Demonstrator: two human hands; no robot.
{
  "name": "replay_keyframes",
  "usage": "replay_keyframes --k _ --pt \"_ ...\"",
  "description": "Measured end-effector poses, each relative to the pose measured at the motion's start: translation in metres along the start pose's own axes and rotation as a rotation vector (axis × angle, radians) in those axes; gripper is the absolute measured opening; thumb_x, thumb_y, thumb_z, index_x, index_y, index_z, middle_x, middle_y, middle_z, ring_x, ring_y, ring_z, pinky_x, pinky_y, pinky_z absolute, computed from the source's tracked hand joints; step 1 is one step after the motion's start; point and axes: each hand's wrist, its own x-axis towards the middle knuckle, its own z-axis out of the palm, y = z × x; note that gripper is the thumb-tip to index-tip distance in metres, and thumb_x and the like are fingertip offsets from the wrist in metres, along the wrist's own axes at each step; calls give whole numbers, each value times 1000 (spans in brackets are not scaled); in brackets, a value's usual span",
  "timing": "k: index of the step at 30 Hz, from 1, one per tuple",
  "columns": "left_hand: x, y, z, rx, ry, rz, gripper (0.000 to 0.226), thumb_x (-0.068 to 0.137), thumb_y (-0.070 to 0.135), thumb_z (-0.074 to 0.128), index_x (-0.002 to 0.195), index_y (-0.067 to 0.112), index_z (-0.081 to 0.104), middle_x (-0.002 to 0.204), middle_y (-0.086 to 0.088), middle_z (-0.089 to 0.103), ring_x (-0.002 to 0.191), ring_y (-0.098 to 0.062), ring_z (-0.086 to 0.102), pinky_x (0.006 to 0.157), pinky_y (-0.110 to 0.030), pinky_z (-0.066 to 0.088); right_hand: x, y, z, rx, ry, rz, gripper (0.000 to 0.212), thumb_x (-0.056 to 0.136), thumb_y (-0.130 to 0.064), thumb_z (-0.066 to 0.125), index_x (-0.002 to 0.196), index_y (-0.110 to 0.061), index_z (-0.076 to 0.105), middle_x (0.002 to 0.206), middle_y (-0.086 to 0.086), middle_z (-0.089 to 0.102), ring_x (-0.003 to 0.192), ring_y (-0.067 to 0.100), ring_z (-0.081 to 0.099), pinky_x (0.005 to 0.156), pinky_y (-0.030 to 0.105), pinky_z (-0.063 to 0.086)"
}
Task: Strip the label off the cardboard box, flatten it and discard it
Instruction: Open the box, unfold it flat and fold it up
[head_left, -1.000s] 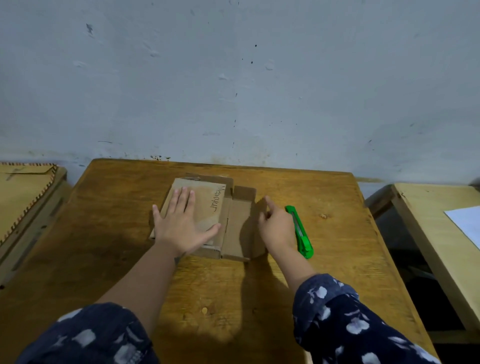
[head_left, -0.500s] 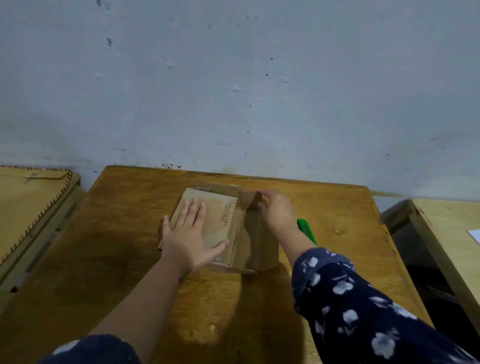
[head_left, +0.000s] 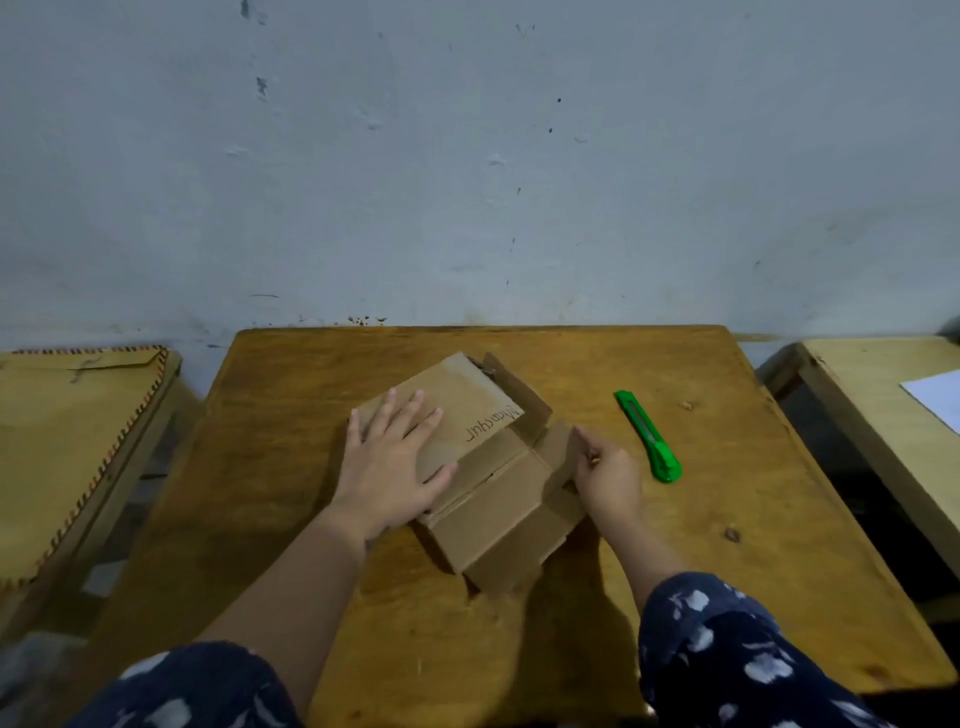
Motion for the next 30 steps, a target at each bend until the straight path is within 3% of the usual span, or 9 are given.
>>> replay_keyframes --k 3,5,8,11,15,18,20,26,30 --pt "-22 -11 1 -113 63 -121 96 78 78 37 151 27 3 160 0 -14 146 -24 -13 116 -51 -4 -36 8 11 41 67 79 45 91 -8 50 132 -27 54 120 6 65 98 23 63 84 39 55" --pt "-36 -19 5 -238 24 -210 112 71 80 48 151 24 -7 158 -2 -21 146 -25 -10 116 -47 1 -60 9 16 35 105 149 46 90 -11 54 132 -29 53 113 5 66 88 18 64 75 38 58" --pt "-53 -30 9 -413 -61 -268 121 68 71 63 150 21 -10 160 1 -10 147 -25 9 117 -45 19 -92 12 20 0 109 233 39 87 -17 59 124 -28 54 108 3 67 90 18 64 75 41 58" --pt "-63 -36 10 -520 -74 -211 107 77 55 67 151 23 -4 158 0 18 141 -22 28 111 -41 34 -113 10 14 -90 209 58 37 88 -17 61 123 -25 58 116 3 59 109 22 54 93 40 48" --pt "-66 -39 7 -559 -29 -156 90 89 41 59 150 30 -6 145 -4 45 128 -21 47 99 -36 44 -106 -17 3 -258 301 -468 40 85 -12 65 123 -26 62 116 4 63 107 22 52 86 33 42" --pt "-67 -42 6 -555 -9 -117 79 93 33 56 150 31 2 146 -3 44 131 -19 45 102 -33 41 -84 -38 9 -503 102 -513 45 90 -25 59 134 -33 51 128 3 59 117 24 48 93 38 40" --pt "-68 -44 8 -552 -3 -101 77 94 31 55 150 31 3 146 -2 44 129 -19 46 101 -32 42 -74 -44 16 -570 47 -461 42 94 -28 51 135 -37 47 120 0 65 106 21 54 89 36 43" --pt "-68 -45 11 -506 56 -78 71 93 31 56 150 23 14 143 -3 48 124 -19 51 97 -31 48 -69 -70 2 -45 277 -374 27 94 -21 55 119 -24 63 94 0 72 76 19 66 66 38 57" --pt "-70 -43 11 -496 76 -79 74 94 33 53 149 32 2 141 2 50 121 -14 54 90 -24 48 -27 -107 7 200 278 -211 16 93 -27 56 109 -26 57 87 -5 66 79 20 65 70 46 56"
